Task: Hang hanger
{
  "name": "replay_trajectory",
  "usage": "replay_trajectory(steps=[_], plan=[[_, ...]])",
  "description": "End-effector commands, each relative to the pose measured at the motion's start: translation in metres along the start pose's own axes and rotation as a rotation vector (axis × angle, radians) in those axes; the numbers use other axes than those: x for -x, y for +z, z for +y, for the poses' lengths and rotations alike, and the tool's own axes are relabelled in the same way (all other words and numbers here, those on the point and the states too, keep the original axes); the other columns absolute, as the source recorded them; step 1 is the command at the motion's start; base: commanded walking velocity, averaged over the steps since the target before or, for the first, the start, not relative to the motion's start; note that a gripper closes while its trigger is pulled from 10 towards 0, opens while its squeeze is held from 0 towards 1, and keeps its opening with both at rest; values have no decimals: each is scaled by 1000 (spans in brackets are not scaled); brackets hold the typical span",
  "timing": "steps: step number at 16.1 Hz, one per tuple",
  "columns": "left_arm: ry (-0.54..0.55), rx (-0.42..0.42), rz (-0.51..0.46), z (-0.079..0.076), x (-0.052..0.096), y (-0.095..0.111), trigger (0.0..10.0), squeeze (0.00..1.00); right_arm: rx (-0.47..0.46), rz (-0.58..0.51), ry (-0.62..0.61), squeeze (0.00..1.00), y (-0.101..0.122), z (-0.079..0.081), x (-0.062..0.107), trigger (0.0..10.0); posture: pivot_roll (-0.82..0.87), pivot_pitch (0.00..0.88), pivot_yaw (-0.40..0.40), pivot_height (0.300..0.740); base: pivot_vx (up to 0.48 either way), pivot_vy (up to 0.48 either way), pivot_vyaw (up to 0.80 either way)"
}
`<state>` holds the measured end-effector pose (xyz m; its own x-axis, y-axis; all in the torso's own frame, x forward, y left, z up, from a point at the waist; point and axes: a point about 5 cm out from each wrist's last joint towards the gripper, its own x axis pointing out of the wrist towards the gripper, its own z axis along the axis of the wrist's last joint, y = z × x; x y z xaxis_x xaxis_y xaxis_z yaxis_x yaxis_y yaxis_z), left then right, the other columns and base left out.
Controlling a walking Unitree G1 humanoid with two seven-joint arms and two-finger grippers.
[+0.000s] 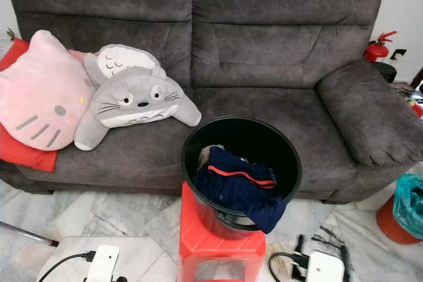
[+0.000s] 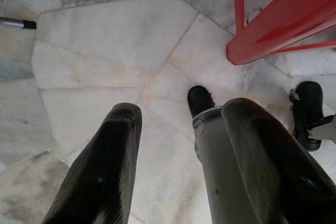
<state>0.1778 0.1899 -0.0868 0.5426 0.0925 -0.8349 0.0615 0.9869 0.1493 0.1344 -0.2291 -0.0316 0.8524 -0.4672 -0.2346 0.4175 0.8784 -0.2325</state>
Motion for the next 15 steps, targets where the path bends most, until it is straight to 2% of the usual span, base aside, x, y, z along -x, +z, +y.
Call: replay_trajectory(steps=[1,4,7,9,10,12,14,15], plan=[[-7,-10,13,-1,0,-3,10000,0,23,-47,-8,0,7,-4,0,10000,-141,0,-30,740,0,0,0],[-6,-12,9,-1,0,-2,10000,0,48,-180,-99,0,40,-23,-12,10000,-147,0,-31,740,0,0,0],[-5,-9,9,-1,0,-2,10000,0,37,-283,-108,0,73,-24,-24,10000,-145,0,-32,740,0,0,0],[-5,-9,9,-1,0,-2,10000,0,15,-332,-76,0,95,-18,-35,10000,-146,0,-31,740,0,0,0],[-4,-8,10,-1,0,-1,10000,0,11,-362,-12,0,112,-9,-48,10000,-164,0,-24,740,0,0,0],[-6,-10,11,-1,0,-1,10000,0,0,-405,65,0,133,4,-61,10000,-163,0,-22,740,0,0,0],[-5,-5,11,-1,0,-1,10000,0,-47,-471,150,0,161,17,-69,10000,-161,0,-20,740,0,0,0],[-4,-4,11,0,0,-1,10000,0,-70,-481,166,0,168,21,-71,10000,-165,0,-20,740,0,0,0]])
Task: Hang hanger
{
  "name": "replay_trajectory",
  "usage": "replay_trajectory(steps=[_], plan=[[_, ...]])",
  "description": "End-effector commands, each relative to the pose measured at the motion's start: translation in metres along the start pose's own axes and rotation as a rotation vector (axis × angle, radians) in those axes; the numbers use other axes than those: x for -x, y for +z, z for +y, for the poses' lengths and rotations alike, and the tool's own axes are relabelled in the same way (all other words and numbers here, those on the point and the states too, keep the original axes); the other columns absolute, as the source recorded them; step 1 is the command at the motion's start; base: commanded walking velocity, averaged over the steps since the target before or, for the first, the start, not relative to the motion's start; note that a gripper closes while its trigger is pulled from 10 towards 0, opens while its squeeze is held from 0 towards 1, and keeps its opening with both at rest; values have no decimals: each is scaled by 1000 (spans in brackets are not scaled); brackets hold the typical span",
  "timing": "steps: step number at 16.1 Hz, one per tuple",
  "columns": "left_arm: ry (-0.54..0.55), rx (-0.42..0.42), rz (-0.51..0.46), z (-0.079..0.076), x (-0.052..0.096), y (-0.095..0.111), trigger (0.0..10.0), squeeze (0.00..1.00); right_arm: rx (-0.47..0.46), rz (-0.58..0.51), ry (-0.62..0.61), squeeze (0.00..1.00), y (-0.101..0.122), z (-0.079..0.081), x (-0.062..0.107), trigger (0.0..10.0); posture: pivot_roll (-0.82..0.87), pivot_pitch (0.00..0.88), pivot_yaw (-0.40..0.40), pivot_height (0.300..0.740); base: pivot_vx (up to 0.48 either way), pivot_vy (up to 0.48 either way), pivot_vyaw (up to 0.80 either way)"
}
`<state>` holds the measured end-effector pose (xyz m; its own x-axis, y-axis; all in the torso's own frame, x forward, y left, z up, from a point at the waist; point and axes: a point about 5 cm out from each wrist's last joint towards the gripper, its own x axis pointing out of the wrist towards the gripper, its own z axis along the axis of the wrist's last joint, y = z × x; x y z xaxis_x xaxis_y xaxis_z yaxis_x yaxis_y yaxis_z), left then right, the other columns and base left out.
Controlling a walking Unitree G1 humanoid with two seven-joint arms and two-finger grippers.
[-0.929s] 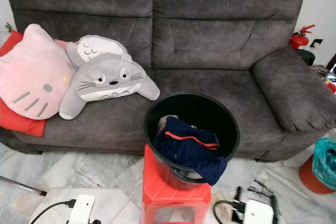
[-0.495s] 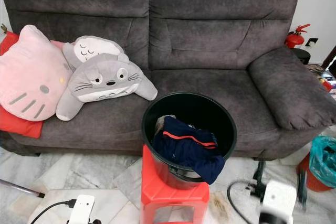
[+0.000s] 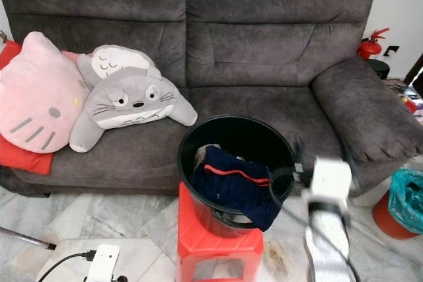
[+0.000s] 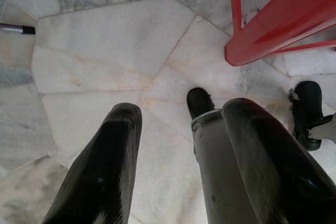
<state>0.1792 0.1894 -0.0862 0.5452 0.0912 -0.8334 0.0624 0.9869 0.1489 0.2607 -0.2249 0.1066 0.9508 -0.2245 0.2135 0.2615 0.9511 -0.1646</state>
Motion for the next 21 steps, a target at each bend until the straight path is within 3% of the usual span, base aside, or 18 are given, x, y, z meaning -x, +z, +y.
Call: replay_trajectory(steps=[1,3,5,15,21], plan=[[-4,-5,15,0,0,-3,10000,0,-28,-12,52,0,7,6,-6,10000,-163,0,-20,740,0,0,0],[-4,-3,16,0,0,-3,10000,0,-89,-26,175,0,18,26,-14,10000,-158,0,-22,740,0,0,0],[-4,3,19,0,0,-4,10000,0,-114,-27,309,0,23,42,-12,10000,-153,0,-28,740,0,0,0],[-12,2,18,0,0,-4,10000,0,-109,23,342,0,17,41,-7,10000,-157,0,-24,740,0,0,0],[-14,1,18,0,0,-4,10000,0,-100,40,382,0,15,46,-4,10000,-156,0,-24,740,251,0,0]])
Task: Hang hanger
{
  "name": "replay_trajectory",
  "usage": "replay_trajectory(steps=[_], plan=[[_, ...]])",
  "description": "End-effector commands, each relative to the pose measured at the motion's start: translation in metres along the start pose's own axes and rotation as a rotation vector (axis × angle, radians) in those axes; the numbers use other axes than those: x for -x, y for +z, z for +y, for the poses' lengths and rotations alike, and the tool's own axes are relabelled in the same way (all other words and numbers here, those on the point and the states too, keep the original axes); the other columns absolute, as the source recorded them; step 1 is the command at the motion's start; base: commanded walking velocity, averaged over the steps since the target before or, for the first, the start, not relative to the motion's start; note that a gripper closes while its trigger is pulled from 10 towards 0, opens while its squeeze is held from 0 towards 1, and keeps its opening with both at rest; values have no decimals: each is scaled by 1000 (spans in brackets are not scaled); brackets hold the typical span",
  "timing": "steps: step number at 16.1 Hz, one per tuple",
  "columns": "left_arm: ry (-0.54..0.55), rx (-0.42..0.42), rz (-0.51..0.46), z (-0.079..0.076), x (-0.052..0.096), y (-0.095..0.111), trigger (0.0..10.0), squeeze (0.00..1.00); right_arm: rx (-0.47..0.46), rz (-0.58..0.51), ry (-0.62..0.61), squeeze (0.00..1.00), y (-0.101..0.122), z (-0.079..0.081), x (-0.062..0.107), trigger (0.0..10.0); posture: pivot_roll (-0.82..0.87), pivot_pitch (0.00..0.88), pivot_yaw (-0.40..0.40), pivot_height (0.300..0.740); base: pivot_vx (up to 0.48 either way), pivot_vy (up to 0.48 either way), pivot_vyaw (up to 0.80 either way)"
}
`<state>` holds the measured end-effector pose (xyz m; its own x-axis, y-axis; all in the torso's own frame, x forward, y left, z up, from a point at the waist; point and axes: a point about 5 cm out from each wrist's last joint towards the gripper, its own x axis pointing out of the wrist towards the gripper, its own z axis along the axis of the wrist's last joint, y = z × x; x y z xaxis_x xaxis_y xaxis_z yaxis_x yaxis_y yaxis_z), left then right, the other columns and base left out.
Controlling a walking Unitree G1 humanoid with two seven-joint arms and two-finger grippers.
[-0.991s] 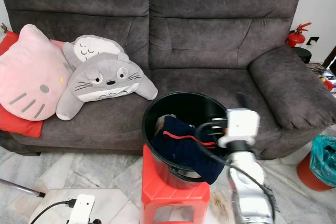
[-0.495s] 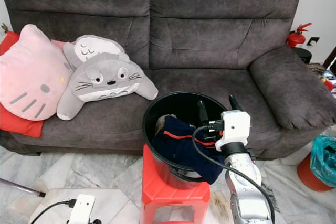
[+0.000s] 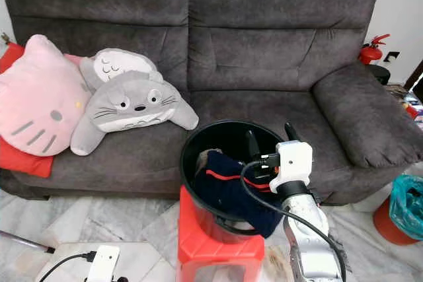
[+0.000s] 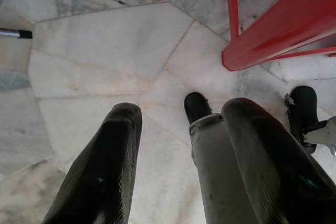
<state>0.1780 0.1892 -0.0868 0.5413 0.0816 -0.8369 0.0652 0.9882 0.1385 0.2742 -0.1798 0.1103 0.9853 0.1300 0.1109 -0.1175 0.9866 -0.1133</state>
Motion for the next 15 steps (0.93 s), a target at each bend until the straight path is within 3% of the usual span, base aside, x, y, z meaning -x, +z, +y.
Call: replay_trajectory(steps=[1,6,12,15], plan=[[-4,-2,14,0,0,-3,10000,0,16,-5,18,0,3,2,0,10000,-155,0,-24,740,277,0,0],[-7,-4,13,0,0,-2,10000,0,20,13,28,0,0,2,2,10000,-156,0,-24,740,294,0,0],[-10,-4,13,1,0,-2,10000,0,36,72,26,0,-9,-1,6,10000,-156,0,-21,740,0,0,0],[-11,-7,17,1,0,-3,10000,0,103,152,77,0,-13,-5,6,10000,-161,0,-19,740,0,0,0]])
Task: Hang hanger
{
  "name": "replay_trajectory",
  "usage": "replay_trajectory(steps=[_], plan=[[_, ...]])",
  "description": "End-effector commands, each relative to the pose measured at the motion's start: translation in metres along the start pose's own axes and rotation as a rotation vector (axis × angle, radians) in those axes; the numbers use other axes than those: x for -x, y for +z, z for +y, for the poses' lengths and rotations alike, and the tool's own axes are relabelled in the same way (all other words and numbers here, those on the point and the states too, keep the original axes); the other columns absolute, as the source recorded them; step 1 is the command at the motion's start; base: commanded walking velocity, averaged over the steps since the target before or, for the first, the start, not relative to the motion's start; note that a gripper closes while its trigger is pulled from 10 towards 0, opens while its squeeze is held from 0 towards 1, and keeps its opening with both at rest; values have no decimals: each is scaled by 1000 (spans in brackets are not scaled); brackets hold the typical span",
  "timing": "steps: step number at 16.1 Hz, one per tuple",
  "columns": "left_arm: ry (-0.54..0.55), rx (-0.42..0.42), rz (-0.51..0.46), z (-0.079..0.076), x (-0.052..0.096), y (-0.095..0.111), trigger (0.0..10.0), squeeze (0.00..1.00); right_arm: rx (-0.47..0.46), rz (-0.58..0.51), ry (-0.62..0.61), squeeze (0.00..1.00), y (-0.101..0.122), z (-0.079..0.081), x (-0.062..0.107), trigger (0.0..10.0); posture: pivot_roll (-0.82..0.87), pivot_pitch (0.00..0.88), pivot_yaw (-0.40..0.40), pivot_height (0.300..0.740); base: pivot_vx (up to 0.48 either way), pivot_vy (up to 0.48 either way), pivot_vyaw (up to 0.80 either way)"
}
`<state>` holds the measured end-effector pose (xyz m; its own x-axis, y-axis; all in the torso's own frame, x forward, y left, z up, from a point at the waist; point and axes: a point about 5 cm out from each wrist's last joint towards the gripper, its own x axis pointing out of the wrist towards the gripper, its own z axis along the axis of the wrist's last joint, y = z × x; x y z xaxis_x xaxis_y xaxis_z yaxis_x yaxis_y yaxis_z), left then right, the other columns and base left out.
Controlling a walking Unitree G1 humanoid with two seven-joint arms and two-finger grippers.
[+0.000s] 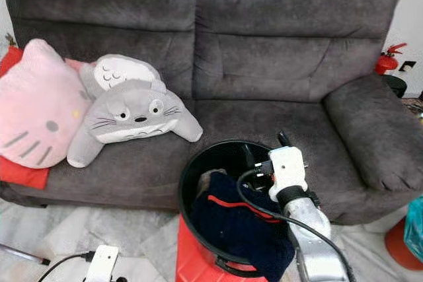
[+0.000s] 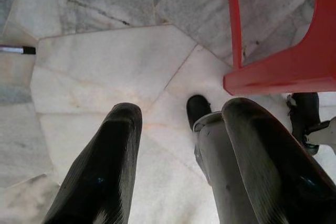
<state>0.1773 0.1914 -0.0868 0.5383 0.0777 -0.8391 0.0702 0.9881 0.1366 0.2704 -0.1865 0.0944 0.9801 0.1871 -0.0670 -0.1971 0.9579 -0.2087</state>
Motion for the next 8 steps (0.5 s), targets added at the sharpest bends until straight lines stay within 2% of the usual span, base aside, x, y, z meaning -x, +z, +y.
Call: replay_trajectory(steps=[1,3,4,5,8], plan=[[-10,-6,17,-1,0,-2,10000,0,31,42,41,0,0,-4,-1,10000,-164,0,-16,740,0,0,0],[-17,-11,19,-1,0,-1,10000,0,115,194,205,0,-12,-7,-3,10000,-165,0,-12,740,0,0,0],[-20,-11,19,-1,0,-1,10000,0,121,216,226,0,-14,-9,-4,10000,-164,0,-12,740,0,0,0],[-21,-11,19,-1,0,0,10000,0,143,270,311,0,-18,-8,-6,10000,-163,0,-10,740,0,0,0],[-23,-12,21,0,0,0,10000,0,156,323,463,0,-19,-4,-7,10000,-162,0,-6,740,0,0,0]])
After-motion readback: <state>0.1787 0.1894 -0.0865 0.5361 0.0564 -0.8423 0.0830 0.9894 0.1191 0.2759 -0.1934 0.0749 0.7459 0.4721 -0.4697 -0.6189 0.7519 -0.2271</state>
